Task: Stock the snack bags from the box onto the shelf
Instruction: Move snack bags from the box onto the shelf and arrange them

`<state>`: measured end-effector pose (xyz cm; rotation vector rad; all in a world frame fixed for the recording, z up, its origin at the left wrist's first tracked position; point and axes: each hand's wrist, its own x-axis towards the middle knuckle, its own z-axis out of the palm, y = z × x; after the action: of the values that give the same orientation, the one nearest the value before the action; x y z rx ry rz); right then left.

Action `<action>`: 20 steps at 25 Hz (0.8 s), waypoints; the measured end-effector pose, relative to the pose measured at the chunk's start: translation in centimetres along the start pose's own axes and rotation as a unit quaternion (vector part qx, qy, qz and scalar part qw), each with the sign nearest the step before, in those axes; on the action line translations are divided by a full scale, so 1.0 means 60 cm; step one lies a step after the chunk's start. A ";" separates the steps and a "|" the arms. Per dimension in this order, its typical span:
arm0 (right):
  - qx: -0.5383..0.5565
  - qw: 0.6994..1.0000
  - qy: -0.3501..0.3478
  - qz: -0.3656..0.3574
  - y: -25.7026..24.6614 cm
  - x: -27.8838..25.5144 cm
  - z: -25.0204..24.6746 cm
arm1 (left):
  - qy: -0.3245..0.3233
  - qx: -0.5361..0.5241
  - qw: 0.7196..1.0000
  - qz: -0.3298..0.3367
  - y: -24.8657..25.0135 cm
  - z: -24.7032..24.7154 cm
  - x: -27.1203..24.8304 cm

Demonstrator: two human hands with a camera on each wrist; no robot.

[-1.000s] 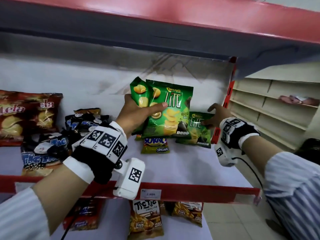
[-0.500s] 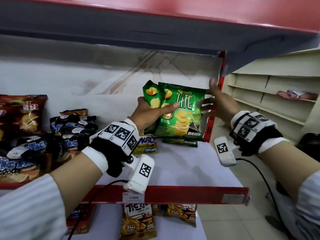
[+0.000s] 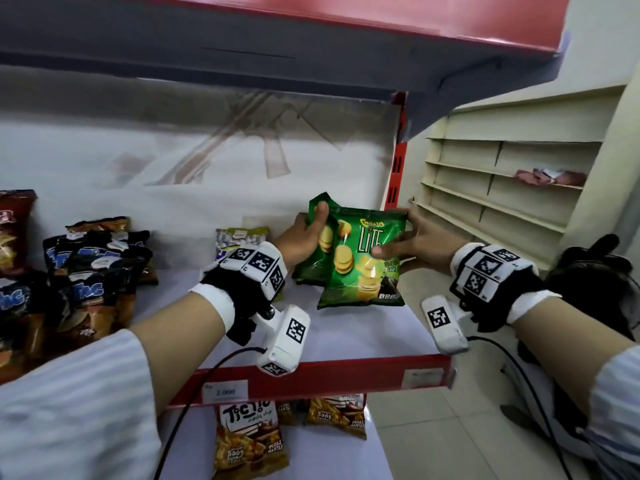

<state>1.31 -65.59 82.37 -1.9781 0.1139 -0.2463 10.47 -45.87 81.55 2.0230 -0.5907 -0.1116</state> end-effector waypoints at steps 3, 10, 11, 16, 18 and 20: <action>-0.008 1.000 0.000 0.019 0.005 0.013 -0.004 | -0.013 -0.048 0.999 0.005 -0.009 0.004 0.016; -0.138 0.981 -0.019 0.138 -0.002 0.058 0.030 | -0.004 -0.040 0.994 -0.103 -0.036 -0.012 0.062; -0.131 0.980 -0.011 0.147 -0.004 0.062 0.037 | -0.012 -0.037 0.994 -0.107 -0.041 -0.014 0.065; -0.102 0.982 0.003 0.157 -0.004 0.078 0.054 | -0.021 -0.016 0.993 -0.119 -0.061 -0.027 0.060; -0.086 0.984 0.011 0.153 -0.002 0.079 0.054 | -0.033 -0.034 0.992 -0.118 -0.068 -0.036 0.058; -0.085 0.985 0.013 0.152 -0.001 0.076 0.052 | -0.033 -0.077 0.991 -0.108 -0.076 -0.048 0.055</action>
<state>6.48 -63.64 81.75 -2.0938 0.4631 -0.0637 15.90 -43.27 79.68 1.9331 -0.3892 -0.3450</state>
